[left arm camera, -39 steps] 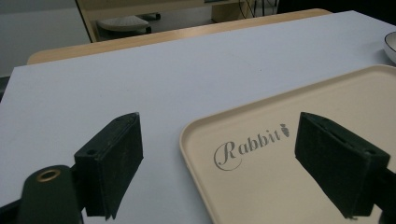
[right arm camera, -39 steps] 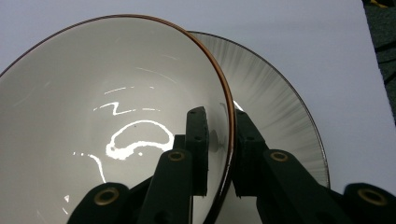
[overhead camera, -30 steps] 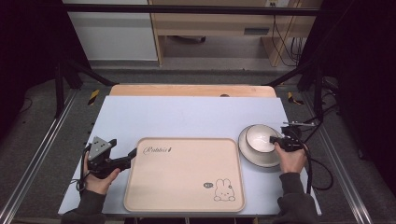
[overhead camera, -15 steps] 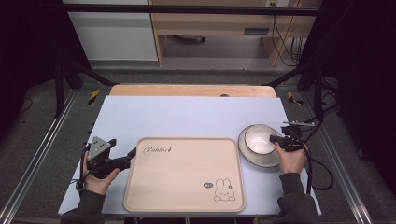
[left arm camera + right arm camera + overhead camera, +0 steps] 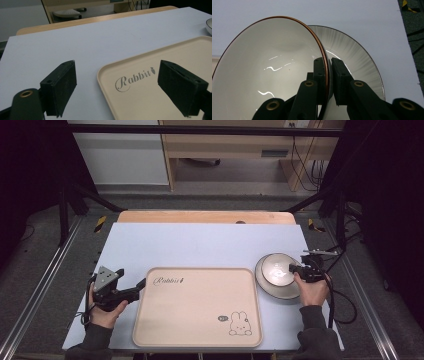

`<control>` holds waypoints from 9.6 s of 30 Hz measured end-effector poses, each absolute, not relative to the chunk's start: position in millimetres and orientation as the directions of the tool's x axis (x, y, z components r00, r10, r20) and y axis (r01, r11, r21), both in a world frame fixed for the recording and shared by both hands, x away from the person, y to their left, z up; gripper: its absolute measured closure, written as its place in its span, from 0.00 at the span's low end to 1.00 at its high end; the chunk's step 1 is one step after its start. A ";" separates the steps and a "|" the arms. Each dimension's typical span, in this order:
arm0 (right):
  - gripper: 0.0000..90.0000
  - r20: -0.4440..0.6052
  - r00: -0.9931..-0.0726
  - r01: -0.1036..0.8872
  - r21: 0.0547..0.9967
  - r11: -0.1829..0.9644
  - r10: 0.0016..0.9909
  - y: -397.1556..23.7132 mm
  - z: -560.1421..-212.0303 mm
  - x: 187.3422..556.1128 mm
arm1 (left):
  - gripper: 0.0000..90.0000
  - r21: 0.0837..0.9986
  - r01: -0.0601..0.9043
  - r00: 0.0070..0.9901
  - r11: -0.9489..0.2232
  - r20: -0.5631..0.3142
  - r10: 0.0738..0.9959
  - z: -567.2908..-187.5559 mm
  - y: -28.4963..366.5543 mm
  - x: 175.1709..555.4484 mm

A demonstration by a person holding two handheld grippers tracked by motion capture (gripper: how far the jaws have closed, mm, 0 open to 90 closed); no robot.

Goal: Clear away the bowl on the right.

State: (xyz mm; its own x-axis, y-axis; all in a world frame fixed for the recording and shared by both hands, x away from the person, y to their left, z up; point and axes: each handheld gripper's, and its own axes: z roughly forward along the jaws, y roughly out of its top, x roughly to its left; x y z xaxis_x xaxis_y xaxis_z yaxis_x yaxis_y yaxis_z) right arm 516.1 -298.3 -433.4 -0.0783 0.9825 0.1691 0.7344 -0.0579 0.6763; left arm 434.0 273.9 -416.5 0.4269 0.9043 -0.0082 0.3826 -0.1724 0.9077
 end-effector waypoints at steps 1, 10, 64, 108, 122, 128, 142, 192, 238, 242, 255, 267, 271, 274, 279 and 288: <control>0.92 0.167 -0.083 0.732 0.679 -0.054 0.982 -299.1 -433.1 515.7 | 0.17 0.908 0.383 0.427 -0.173 -0.008 0.904 -416.4 273.9 433.9; 0.92 0.185 -0.087 0.721 0.690 -0.066 0.979 -300.2 -426.4 512.6 | 0.17 0.909 0.380 0.427 -0.172 -0.008 0.904 -415.7 274.1 433.4; 0.92 0.197 -0.332 0.607 0.793 0.050 0.923 -250.4 -376.5 481.4 | 0.16 0.908 0.380 0.428 -0.177 -0.002 0.904 -415.6 272.2 434.2; 0.92 0.188 -0.505 0.583 0.794 0.172 0.842 -181.6 -372.9 480.3 | 0.16 0.906 0.382 0.432 -0.185 0.002 0.902 -417.7 272.4 433.7; 0.92 0.192 -0.544 0.578 0.791 0.199 0.817 -157.9 -372.9 486.8 | 0.16 0.903 0.383 0.437 -0.195 0.009 0.899 -418.2 270.7 433.4; 0.92 0.191 -0.554 0.582 0.785 0.213 0.810 -149.4 -375.7 490.2 | 0.16 0.903 0.382 0.439 -0.196 0.009 0.899 -418.6 269.7 433.4; 0.92 0.193 -0.567 0.598 0.765 0.239 0.801 -132.6 -387.8 500.4 | 0.16 0.903 0.383 0.440 -0.196 0.009 0.898 -419.0 269.1 433.5; 0.92 0.216 -0.558 0.663 0.696 0.274 0.801 -94.4 -435.0 524.1 | 0.16 0.897 0.395 0.443 -0.200 0.005 0.896 -422.9 268.0 435.5; 0.91 0.195 -0.539 0.677 0.678 0.285 0.819 -87.0 -452.3 532.6 | 0.16 0.896 0.396 0.441 -0.199 0.004 0.898 -423.4 268.3 435.7; 0.91 0.196 -0.541 0.676 0.680 0.284 0.818 -87.2 -452.5 533.1 | 0.16 0.896 0.397 0.441 -0.200 0.005 0.897 -423.6 268.1 435.8; 0.67 0.163 -0.542 0.644 0.710 0.283 0.824 -89.1 -451.6 534.1 | 0.16 0.895 0.399 0.441 -0.201 0.005 0.897 -424.2 268.4 435.8; 0.30 0.072 -0.545 0.542 0.790 0.286 0.836 -94.4 -433.4 524.1 | 0.16 0.897 0.395 0.441 -0.197 0.003 0.898 -422.8 268.8 434.9; 0.25 0.052 -0.555 0.509 0.811 0.289 0.830 -96.6 -426.4 518.8 | 0.16 0.897 0.394 0.442 -0.199 0.005 0.897 -422.5 268.5 434.6; 0.21 0.030 -0.558 0.487 0.821 0.298 0.829 -98.4 -421.1 514.0 | 0.16 0.897 0.394 0.442 -0.200 0.005 0.897 -422.4 268.6 434.4; 0.17 0.015 -0.578 0.458 0.833 0.309 0.816 -100.1 -414.0 504.8 | 0.16 0.897 0.394 0.441 -0.199 0.005 0.898 -422.5 269.0 434.4; 0.12 0.001 -0.596 0.402 0.866 0.297 0.803 -103.9 -402.9 490.6 | 0.15 0.898 0.392 0.440 -0.199 0.007 0.898 -422.0 269.9 433.7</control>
State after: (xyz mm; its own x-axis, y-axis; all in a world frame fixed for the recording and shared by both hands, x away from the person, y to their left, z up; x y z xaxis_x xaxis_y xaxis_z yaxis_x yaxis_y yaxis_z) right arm 490.6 -103.9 -402.9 -0.5959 0.8031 0.0010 0.4022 0.2973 0.8659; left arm 433.7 269.9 -422.0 0.4401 0.8979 0.0069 0.3924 -0.1992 0.8980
